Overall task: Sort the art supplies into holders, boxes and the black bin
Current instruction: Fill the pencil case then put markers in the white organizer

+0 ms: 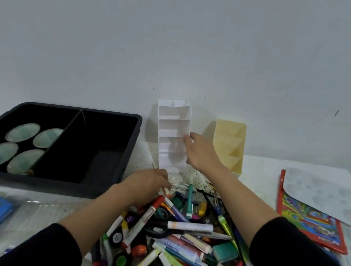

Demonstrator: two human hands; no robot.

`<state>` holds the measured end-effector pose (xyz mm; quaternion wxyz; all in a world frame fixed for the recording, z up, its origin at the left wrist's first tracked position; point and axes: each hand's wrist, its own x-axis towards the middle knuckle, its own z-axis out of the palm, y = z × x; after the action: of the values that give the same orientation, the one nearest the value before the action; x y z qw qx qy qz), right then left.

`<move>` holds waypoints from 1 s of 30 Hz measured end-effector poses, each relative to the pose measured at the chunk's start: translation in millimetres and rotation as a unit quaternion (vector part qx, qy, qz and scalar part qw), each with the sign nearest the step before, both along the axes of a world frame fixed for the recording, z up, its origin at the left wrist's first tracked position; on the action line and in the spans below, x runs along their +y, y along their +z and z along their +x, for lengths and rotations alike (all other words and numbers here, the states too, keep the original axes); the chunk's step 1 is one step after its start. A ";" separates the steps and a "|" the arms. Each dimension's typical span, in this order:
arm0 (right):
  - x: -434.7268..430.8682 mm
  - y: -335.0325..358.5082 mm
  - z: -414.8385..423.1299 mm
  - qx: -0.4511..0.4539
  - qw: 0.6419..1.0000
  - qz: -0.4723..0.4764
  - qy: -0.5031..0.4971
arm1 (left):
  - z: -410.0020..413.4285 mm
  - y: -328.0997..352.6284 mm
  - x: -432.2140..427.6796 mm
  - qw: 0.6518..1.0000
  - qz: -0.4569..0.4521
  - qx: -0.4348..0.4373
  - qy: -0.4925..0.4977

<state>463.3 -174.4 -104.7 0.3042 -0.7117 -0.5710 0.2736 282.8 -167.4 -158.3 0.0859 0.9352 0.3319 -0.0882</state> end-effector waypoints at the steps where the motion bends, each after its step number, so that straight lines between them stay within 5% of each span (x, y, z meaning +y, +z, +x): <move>1: 0.7 -2.2 0.3 0.007 1.000 0.000 -0.007 | -0.7 -1.1 0.2 1.000 0.002 -0.012 0.004; 6: 9.6 12.4 2.1 0.135 0.984 -0.108 -0.044 | -5.0 -2.3 6.2 1.000 0.003 -0.027 0.005; 13: 19.2 -13.1 -16.2 0.014 0.999 -0.024 -0.021 | -10.4 -4.3 11.3 0.998 -0.016 -0.055 0.002; 18: 19.0 -13.8 -14.1 0.035 0.998 -0.034 -0.041 | -12.2 1.1 9.4 0.988 -0.020 -0.154 0.020; 25: 6.1 -7.7 -16.4 0.066 0.995 -0.067 -0.039 | -24.4 31.7 -7.2 0.934 -0.026 -0.353 0.052; 30: -36.9 -14.2 -4.3 -0.050 0.999 -0.010 -0.018 | -42.1 47.8 -12.6 0.876 -0.087 -0.460 0.113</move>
<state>459.0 -211.3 -118.9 0.2734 -0.7378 -0.5697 0.2376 240.7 -180.0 -110.5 0.3191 0.8152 0.3491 0.3343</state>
